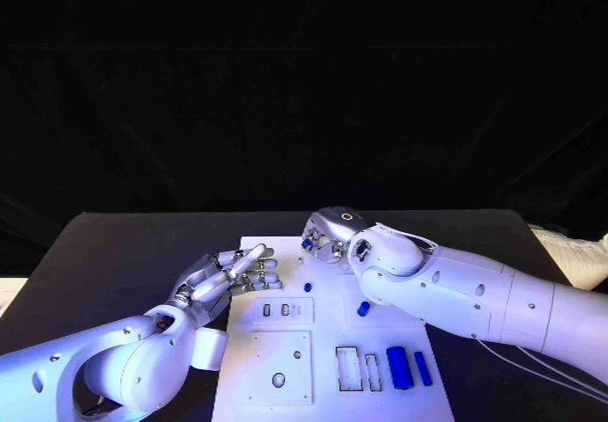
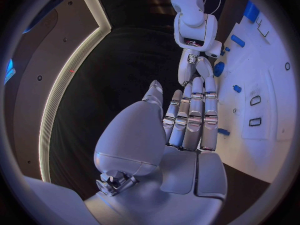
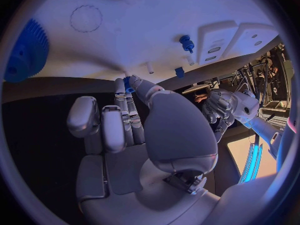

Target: Assemble the parts on the task board

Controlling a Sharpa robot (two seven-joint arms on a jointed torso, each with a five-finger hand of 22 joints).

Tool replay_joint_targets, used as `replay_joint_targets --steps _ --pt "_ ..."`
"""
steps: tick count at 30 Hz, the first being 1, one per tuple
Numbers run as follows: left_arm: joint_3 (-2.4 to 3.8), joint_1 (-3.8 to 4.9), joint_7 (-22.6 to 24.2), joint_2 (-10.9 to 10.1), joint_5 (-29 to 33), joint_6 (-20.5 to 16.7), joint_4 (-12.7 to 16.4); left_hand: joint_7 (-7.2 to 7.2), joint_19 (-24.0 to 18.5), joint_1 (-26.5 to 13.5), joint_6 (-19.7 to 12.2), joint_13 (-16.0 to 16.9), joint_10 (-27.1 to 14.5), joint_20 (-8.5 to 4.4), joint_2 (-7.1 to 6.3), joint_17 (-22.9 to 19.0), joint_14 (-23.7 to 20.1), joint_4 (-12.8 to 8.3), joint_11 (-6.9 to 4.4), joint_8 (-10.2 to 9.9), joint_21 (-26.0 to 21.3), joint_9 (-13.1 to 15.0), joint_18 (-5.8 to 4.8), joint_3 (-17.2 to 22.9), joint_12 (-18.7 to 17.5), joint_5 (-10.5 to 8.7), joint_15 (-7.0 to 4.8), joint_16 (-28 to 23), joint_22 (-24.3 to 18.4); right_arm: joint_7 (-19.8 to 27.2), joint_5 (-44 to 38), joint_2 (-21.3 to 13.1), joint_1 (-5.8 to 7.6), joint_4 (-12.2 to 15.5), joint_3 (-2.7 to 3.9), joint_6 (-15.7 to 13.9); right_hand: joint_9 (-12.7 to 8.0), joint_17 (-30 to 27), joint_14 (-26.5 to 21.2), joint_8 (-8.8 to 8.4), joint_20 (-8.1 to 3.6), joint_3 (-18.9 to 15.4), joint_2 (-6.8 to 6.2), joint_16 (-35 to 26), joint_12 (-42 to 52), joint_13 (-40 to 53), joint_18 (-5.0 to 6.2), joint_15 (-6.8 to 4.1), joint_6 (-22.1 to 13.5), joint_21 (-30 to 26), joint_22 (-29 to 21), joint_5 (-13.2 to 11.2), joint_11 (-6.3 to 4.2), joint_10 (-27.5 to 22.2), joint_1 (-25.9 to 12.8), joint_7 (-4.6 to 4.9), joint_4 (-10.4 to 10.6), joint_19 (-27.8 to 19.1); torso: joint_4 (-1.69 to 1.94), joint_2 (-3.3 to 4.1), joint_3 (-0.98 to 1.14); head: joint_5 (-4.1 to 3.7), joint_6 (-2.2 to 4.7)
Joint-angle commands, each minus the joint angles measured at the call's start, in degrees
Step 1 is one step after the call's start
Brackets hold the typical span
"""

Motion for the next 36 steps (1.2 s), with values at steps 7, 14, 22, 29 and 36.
replay_joint_targets --steps 7,14,22,29,36 --pt "0.04 0.06 0.1 0.1 0.1 1.3 0.2 0.16 0.4 0.6 0.3 -0.1 0.3 0.11 -0.11 0.1 0.2 -0.3 0.13 -0.2 0.1 -0.1 0.65 0.0 -0.4 0.12 0.05 -0.2 -0.1 -1.1 -1.4 0.9 0.01 -1.5 0.01 1.3 1.2 0.0 2.7 -0.25 0.23 -0.1 -0.21 0.3 -0.3 -0.2 -0.85 0.15 -0.5 0.4 0.1 -0.1 0.32 -1.2 -0.1 0.56 0.5 -0.1 0.06 0.11 0.01 0.01 -0.15" --pt "0.04 0.06 0.1 0.1 0.1 1.2 0.2 0.16 0.4 0.6 0.3 -0.1 0.3 0.11 -0.11 0.1 0.2 -0.3 0.13 -0.2 0.1 -0.1 0.65 0.0 -0.4 0.12 0.05 -0.2 -0.1 -0.7 -1.2 1.4 0.01 -2.0 0.0 1.1 0.9 0.0 2.6 -0.59 0.7 -0.5 -1.48 0.5 -0.3 -0.3 -0.83 0.8 -2.6 0.5 0.2 -0.8 1.02 -3.4 -0.8 1.14 1.3 -0.5 0.01 0.14 0.01 0.04 -0.34" --pt "0.04 0.06 0.1 0.0 0.1 1.1 0.1 0.17 0.5 0.6 0.3 -0.1 0.3 0.12 -0.11 0.1 0.2 -0.4 0.14 -0.2 0.1 -0.1 0.65 0.0 -0.4 0.11 0.06 -0.2 -0.1 -0.3 -0.7 1.3 0.01 -2.3 -0.01 0.3 0.1 -2.0 2.0 -0.61 1.45 -2.2 -3.26 -0.3 -0.3 -0.4 -0.32 1.75 -6.1 -0.7 -2.4 -2.8 1.95 -7.4 -1.8 1.99 2.6 -2.5 0.11 0.2 -0.05 -0.13 -0.23" --pt "0.04 0.06 0.1 -0.1 0.1 1.1 0.0 0.17 0.5 0.6 0.3 -0.1 0.3 0.12 -0.11 0.1 0.2 -0.4 0.14 -0.2 0.1 -0.1 0.65 0.0 -0.4 0.11 0.06 -0.2 -0.1 0.4 0.3 -0.3 0.0 -0.6 -0.02 -2.0 -0.4 -5.4 1.3 -0.51 2.3 -5.5 -3.94 -2.2 -0.1 -0.4 0.48 2.49 -9.1 -3.0 -6.5 -3.1 2.87 -11.8 -1.1 2.48 3.3 -5.2 0.29 0.19 -0.04 -0.36 -0.05" --pt "0.04 0.06 0.2 -0.6 0.1 1.1 0.1 0.17 0.5 0.6 0.3 -0.1 0.3 0.12 -0.11 0.1 0.2 -0.4 0.14 -0.2 0.1 -0.1 0.65 0.0 -0.4 0.11 0.06 -0.2 -0.1 0.9 5.3 -7.7 -0.02 6.7 0.43 -2.9 -0.2 -3.0 1.9 -0.21 1.99 -6.0 -2.82 -0.8 2.4 0.4 0.12 1.74 -7.9 -1.7 -4.1 -0.1 1.92 -6.2 0.6 2.31 3.7 -3.5 0.19 0.14 -0.09 -0.59 0.27"
